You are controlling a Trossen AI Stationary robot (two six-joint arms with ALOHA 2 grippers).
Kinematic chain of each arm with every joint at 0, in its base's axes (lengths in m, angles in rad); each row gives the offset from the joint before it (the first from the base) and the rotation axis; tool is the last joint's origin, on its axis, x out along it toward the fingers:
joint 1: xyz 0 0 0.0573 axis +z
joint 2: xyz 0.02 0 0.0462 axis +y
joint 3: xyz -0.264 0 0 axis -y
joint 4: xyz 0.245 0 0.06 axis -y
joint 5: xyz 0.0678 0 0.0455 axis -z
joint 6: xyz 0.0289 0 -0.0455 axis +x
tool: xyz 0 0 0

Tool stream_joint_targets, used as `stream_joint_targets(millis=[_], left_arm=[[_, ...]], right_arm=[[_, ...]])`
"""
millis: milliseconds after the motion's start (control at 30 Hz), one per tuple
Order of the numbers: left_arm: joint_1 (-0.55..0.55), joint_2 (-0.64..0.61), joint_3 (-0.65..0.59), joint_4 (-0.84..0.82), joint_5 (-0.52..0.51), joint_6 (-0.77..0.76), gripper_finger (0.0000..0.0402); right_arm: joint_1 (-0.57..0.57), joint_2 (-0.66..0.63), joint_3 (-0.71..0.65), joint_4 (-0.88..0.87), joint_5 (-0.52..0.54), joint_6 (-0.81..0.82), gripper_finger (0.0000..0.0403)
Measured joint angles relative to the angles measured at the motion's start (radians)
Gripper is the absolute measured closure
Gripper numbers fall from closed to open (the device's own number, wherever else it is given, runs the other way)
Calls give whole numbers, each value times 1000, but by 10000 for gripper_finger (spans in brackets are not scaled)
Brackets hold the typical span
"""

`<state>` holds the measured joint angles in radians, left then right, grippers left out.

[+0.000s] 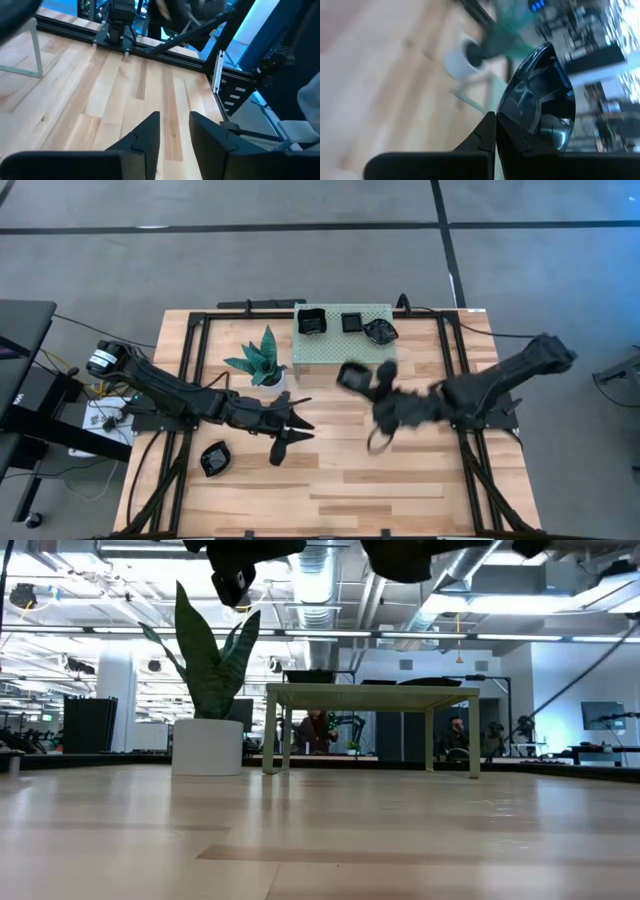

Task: Pick & Place Mini shaped plates
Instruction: Stack the leaf-shaped plate on top of the other leaf-shaped plate on the shelf

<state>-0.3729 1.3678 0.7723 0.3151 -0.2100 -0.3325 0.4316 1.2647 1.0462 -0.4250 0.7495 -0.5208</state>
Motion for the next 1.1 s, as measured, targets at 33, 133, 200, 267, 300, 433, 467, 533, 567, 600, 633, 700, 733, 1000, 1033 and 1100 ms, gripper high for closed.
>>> stream_joint_targets(millis=[33, 133, 200, 267, 300, 433, 467, 533, 567, 600, 633, 700, 733, 1000, 1033, 1100], left_arm=[[0, 0, 0, 1, 0, 1, 296], [0, 0, 0, 0, 0, 14, 295], [-1, 0, 0, 1, 0, 14, 296], [-1, 0, 0, 0, 0, 14, 296], [0, 0, 0, 1, 0, 14, 296], [0, 0, 0, 1, 0, 14, 296], [0, 0, 0, 1, 0, 14, 296], [0, 0, 0, 1, 0, 14, 296], [0, 0, 0, 1, 0, 14, 296], [0, 0, 0, 1, 0, 14, 296], [0, 0, 0, 1, 0, 13, 296], [0, 0, 0, 5, 0, 4, 296], [0, 0, 0, 5, 0, -3, 296], [0, 0, 0, 6, 0, -12, 296], [0, 0, 0, 6, 0, -12, 296], [-1, 0, 0, 6, 0, -12, 296]], right_arm=[[-38, -35, 0, -31, -3, -9, 401], [-167, -117, 0, -144, -37, -12, 401], [-262, -152, 0, -230, -66, -30, 401], [-354, -173, 0, -294, -120, -51, 401], [-398, -176, 0, -306, -149, -38, 402], [-557, -156, 0, -300, -193, 201, 402], [-589, -145, 0, -297, -192, 270, 402], [-640, -115, 0, -295, -192, 387, 402], [-657, -101, 0, -286, -192, 428, 402], [-669, -87, 0, -280, -191, 469, 402], [-678, -74, 0, -276, -190, 519, 402], [-691, -46, 19, -289, -202, 590, 402], [-697, -33, 34, -293, -210, 610, 402], [-724, 65, 144, -322, -312, 621, 401], [-726, 76, 147, -329, -320, 608, 400], [-728, 98, 148, -348, -323, 562, 398]])
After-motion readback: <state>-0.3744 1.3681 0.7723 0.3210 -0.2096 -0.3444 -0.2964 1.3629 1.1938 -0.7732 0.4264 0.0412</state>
